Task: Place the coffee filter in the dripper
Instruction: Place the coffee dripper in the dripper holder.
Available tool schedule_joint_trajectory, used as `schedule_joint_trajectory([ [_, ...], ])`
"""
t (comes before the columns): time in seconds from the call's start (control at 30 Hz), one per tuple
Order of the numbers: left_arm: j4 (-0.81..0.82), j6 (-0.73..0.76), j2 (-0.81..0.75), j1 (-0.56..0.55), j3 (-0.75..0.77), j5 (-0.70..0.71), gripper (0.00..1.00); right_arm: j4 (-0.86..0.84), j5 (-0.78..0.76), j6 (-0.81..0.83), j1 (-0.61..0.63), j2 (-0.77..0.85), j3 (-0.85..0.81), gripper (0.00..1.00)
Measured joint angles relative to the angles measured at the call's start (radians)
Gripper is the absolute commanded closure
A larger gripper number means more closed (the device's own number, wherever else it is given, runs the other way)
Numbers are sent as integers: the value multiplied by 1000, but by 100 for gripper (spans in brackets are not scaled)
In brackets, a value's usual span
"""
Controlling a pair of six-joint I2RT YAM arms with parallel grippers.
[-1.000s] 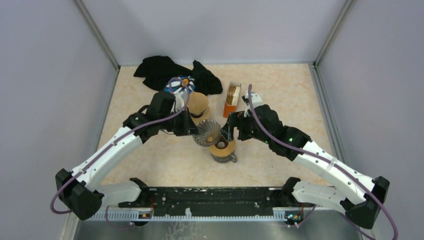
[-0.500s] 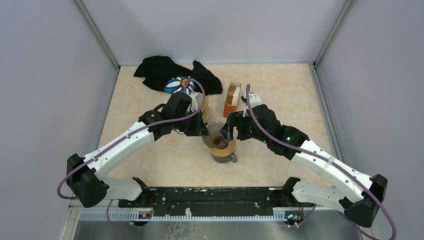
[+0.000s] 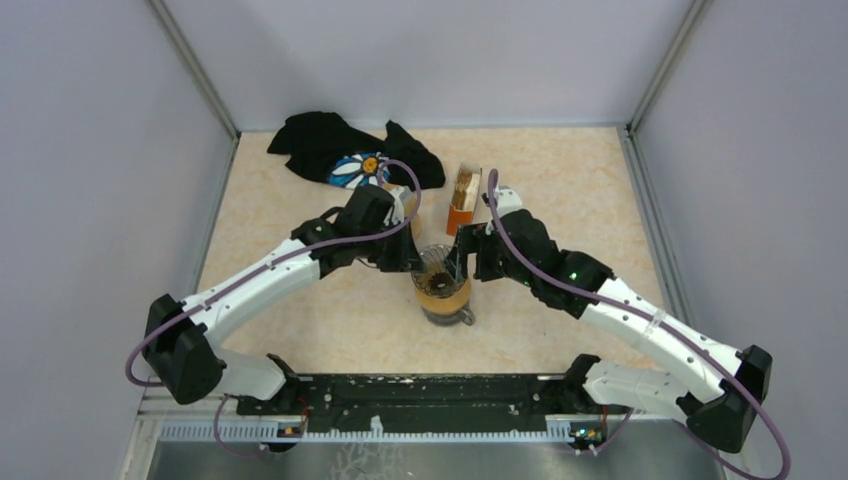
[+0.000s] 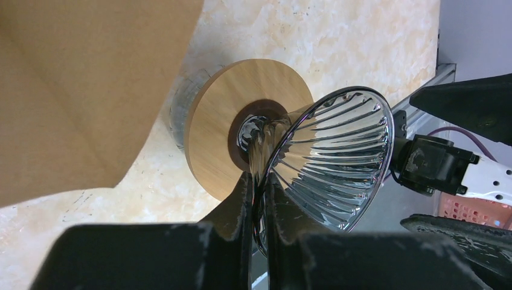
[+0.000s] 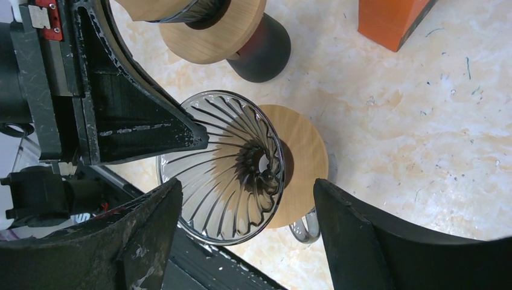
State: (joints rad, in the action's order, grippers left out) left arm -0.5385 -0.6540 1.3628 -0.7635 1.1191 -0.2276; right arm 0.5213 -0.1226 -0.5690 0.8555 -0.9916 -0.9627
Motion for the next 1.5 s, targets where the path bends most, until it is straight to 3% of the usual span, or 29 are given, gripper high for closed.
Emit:
schedule_joint_trajectory([
  [0.2, 0, 0, 6, -6, 0, -3, 100, 4, -6, 0, 0, -18, 0, 22],
  [0.5, 0, -1, 20, -12, 0, -10, 100, 23, -7, 0, 0, -57, 8, 31],
  [0.93, 18, -5, 49, -22, -2, -12, 100, 40, -4, 0, -8, -108, 36, 60],
  [1.27, 27, -5, 57, -23, -6, -16, 100, 39, 28, -5, -41, -150, 43, 91],
  [1.5, 19, -11, 61, -27, -9, -16, 100, 24, 74, -45, -75, -161, 46, 100],
])
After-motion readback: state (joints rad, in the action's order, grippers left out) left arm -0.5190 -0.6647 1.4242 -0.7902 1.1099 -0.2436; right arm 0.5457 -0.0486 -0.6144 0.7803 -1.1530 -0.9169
